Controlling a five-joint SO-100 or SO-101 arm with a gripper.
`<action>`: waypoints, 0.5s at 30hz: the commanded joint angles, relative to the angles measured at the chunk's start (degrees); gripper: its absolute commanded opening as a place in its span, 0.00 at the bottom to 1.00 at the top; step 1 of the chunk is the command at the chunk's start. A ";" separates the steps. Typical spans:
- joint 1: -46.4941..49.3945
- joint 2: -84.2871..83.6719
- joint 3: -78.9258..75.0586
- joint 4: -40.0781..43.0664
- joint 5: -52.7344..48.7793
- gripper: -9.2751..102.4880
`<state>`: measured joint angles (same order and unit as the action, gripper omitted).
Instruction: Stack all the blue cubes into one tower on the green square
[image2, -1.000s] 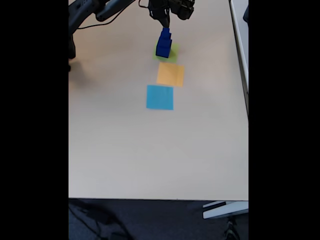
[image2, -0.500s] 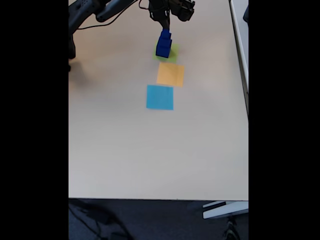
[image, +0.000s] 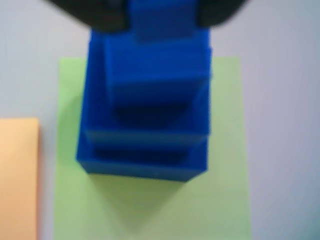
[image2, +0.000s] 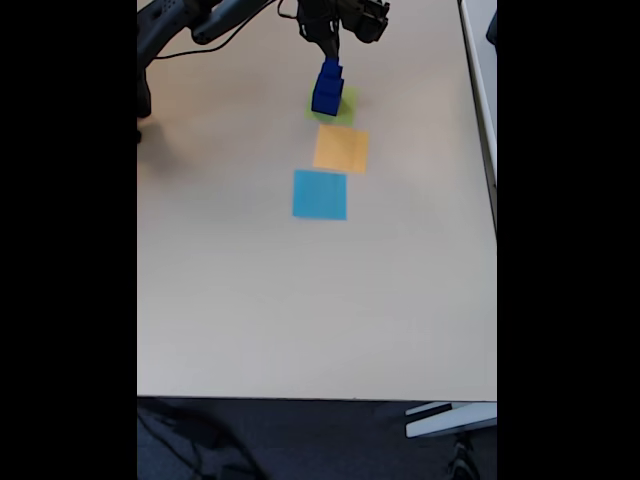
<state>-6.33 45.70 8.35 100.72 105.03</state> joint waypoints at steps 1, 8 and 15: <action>-0.44 1.05 -1.76 0.09 -0.70 0.08; -0.44 1.41 -1.32 0.09 -0.88 0.08; -0.44 1.76 0.00 0.18 -1.49 0.08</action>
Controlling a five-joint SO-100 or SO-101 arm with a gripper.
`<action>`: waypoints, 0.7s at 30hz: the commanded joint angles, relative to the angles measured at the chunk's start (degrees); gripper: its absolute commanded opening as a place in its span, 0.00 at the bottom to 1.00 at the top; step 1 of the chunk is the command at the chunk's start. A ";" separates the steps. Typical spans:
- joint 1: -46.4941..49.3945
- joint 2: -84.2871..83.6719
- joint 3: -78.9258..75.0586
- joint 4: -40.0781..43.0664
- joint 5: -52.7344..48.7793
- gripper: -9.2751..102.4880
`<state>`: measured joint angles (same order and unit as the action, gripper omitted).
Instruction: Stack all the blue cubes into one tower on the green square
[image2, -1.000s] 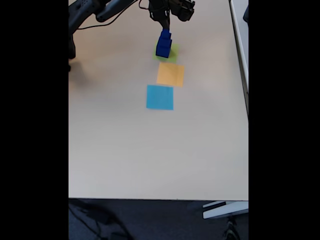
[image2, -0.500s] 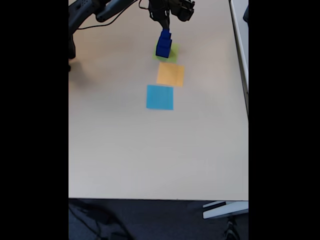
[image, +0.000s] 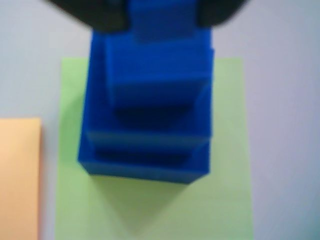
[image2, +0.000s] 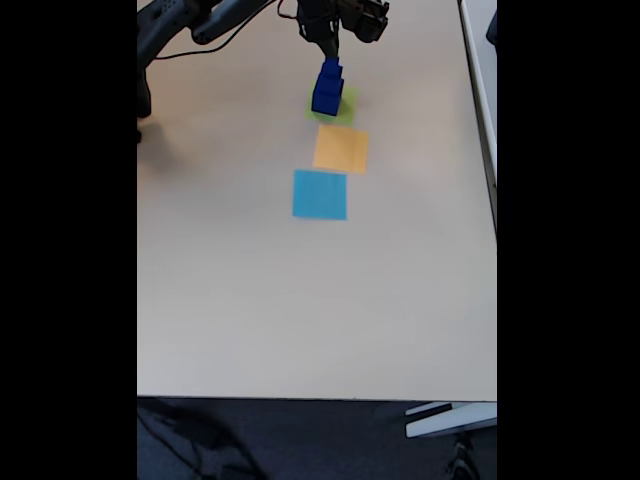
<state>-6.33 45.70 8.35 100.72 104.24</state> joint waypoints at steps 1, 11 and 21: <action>-0.44 1.85 0.18 0.18 -0.88 0.08; -0.53 2.64 1.67 0.18 -1.14 0.08; -0.44 2.99 2.11 0.18 -1.32 0.08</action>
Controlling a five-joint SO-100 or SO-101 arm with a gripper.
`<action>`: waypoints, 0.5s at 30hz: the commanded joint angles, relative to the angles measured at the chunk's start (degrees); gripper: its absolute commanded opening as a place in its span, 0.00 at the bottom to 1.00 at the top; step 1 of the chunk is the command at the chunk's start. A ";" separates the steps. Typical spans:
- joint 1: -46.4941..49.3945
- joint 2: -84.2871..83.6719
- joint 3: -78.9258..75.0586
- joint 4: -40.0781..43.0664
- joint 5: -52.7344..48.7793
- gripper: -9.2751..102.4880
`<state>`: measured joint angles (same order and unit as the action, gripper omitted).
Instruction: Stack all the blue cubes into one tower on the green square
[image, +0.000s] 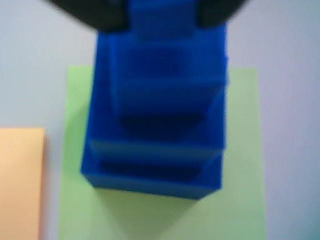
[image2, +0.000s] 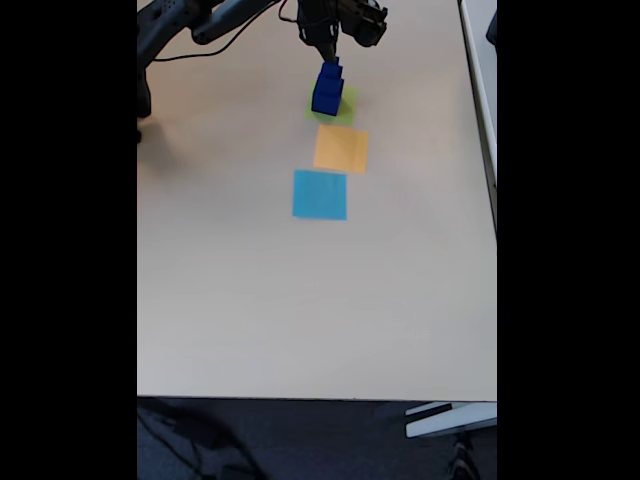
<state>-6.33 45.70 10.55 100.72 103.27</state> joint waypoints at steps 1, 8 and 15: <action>-0.35 2.99 -0.09 0.18 -0.35 0.08; -0.18 3.34 -0.09 0.18 -0.35 0.09; -0.09 3.34 -0.09 0.18 -0.18 0.09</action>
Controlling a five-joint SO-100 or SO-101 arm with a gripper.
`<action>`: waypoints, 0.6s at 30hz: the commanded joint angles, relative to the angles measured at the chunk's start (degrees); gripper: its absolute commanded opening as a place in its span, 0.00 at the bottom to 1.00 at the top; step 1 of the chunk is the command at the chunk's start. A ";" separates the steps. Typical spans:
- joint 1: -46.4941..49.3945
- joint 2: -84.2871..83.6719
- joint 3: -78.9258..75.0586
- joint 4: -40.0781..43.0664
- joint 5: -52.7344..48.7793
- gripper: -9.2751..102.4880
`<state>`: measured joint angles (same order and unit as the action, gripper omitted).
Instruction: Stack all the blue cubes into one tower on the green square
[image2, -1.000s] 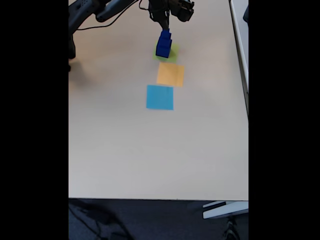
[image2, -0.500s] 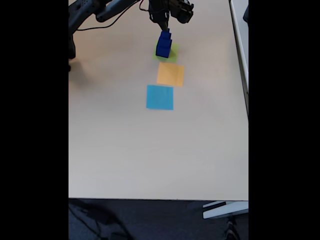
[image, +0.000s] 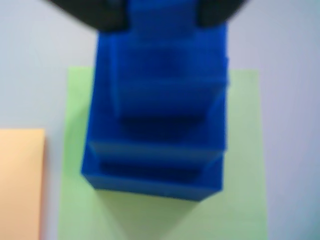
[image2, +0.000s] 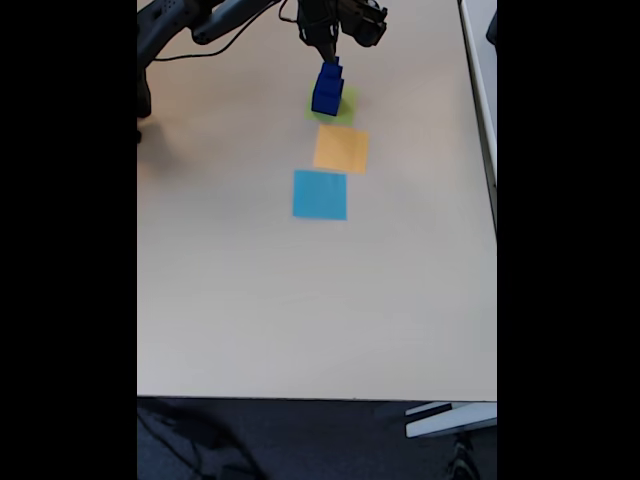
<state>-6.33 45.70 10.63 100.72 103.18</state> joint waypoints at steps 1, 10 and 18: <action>-0.09 3.34 -0.18 0.18 -0.09 0.10; -0.26 3.34 -0.09 0.18 0.18 0.11; -0.26 3.43 0.09 0.18 0.44 0.12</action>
<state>-6.33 45.70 10.90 100.72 103.18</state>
